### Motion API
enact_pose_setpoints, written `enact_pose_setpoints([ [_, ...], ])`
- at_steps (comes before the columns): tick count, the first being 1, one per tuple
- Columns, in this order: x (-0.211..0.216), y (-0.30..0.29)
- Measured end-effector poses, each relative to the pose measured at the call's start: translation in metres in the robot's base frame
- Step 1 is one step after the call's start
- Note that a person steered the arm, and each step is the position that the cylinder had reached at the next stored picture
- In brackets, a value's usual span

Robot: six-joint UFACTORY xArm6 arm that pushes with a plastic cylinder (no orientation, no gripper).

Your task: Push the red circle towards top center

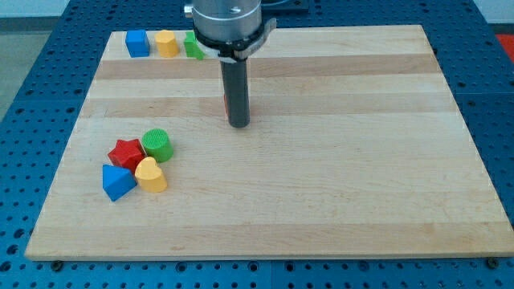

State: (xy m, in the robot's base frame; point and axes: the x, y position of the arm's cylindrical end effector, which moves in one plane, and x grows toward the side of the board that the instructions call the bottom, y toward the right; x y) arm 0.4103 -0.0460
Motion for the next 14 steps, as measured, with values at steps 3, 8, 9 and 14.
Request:
enact_pose_setpoints([
  [3, -0.064, -0.003],
  [8, -0.084, -0.028],
  [9, -0.095, -0.028],
  [14, -0.132, -0.02],
])
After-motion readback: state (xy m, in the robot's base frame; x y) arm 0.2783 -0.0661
